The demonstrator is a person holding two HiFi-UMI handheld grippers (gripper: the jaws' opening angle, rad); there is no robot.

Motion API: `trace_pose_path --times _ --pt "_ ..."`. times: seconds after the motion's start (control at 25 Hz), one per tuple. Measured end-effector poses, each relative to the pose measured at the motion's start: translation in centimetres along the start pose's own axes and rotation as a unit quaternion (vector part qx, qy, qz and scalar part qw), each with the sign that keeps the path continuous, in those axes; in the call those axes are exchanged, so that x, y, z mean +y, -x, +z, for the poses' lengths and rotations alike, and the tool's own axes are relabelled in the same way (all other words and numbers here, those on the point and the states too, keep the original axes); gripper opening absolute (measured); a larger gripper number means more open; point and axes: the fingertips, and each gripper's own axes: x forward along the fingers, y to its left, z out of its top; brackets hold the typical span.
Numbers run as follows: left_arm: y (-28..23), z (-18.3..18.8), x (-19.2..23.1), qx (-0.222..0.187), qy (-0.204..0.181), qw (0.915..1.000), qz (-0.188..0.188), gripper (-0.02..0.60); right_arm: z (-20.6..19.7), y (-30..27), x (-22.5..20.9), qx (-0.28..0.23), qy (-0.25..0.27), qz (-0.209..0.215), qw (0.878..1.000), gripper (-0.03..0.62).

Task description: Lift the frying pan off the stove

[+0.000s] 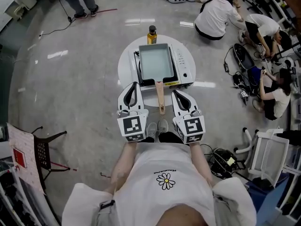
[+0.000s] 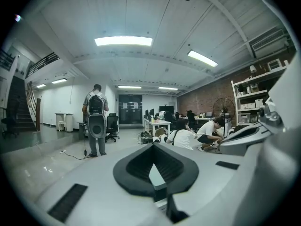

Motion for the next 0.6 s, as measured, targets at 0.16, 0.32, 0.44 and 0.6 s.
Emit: trace_pose_path --times 0.16,0.32,0.44,0.6 --pt "-0.5 0.3 0.5 -0.001 0.000 0.9999 0.012 -0.002 0.4 -0.8 -1.2 -0.008 -0.036 0.001 0.999 0.003" --pt "-0.7 0.5 0.7 -0.002 -0.001 0.9998 0.020 -0.002 0.9 -1.9 -2.1 -0.013 -0.074 0.017 0.997 0.072" --pt "-0.7 0.4 0.7 0.000 -0.002 0.9997 0.024 -0.002 1.0 -2.6 -2.4 -0.006 -0.105 0.040 0.994 0.107" --pt "-0.9 0.1 0.7 0.007 -0.002 0.9996 0.027 -0.002 0.5 -3.7 -2.2 0.008 -0.160 0.092 0.983 0.236"
